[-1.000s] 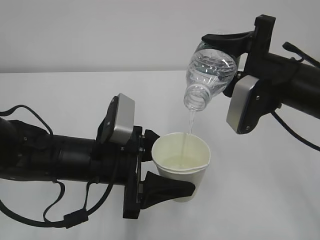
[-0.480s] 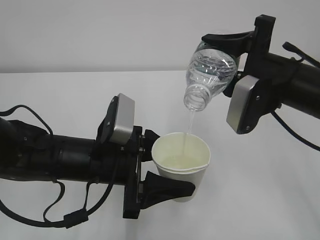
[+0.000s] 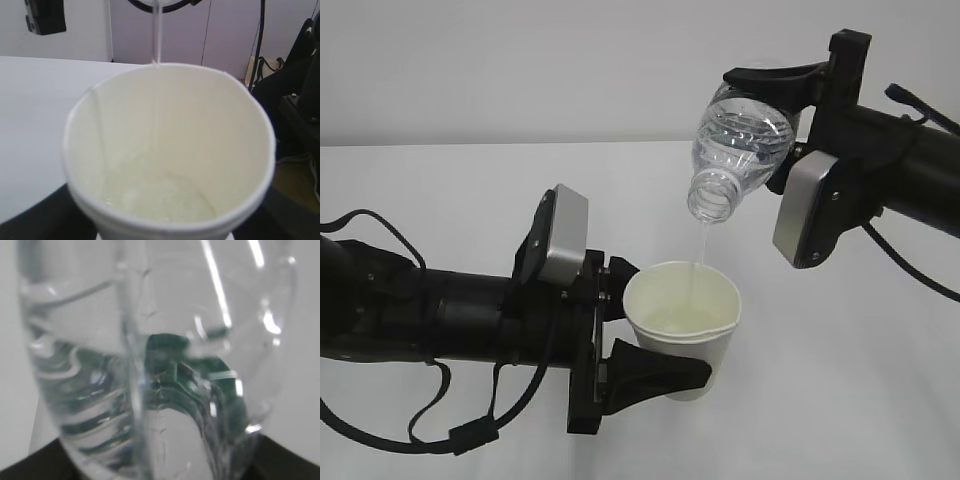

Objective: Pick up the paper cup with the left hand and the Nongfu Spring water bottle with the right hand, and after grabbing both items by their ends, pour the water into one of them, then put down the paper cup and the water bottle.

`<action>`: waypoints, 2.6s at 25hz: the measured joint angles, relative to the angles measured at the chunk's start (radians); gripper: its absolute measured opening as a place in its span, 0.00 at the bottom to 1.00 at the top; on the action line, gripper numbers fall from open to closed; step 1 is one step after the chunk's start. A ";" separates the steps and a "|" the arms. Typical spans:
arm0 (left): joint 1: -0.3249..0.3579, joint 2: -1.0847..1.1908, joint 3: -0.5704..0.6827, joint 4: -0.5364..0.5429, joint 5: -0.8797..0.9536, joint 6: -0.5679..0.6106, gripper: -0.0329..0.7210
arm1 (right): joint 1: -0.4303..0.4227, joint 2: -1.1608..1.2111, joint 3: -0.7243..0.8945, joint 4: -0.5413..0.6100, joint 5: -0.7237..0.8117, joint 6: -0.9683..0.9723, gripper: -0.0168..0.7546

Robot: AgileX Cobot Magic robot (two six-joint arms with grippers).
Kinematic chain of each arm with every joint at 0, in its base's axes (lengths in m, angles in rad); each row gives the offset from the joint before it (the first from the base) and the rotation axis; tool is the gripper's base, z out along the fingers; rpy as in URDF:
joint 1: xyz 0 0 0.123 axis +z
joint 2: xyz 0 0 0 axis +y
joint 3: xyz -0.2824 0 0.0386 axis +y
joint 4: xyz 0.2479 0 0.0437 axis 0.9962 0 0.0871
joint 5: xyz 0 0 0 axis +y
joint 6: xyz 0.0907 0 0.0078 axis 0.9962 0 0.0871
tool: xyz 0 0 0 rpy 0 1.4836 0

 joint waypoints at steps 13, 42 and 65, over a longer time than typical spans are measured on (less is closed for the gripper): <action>0.000 0.000 0.000 -0.005 0.000 0.000 0.72 | 0.000 0.000 0.000 0.000 0.000 -0.002 0.56; 0.000 0.000 0.000 -0.005 0.000 0.000 0.72 | 0.000 0.000 0.000 -0.030 0.000 -0.004 0.56; 0.000 0.000 0.000 -0.005 0.000 0.000 0.72 | 0.000 0.000 0.000 -0.034 0.000 -0.004 0.56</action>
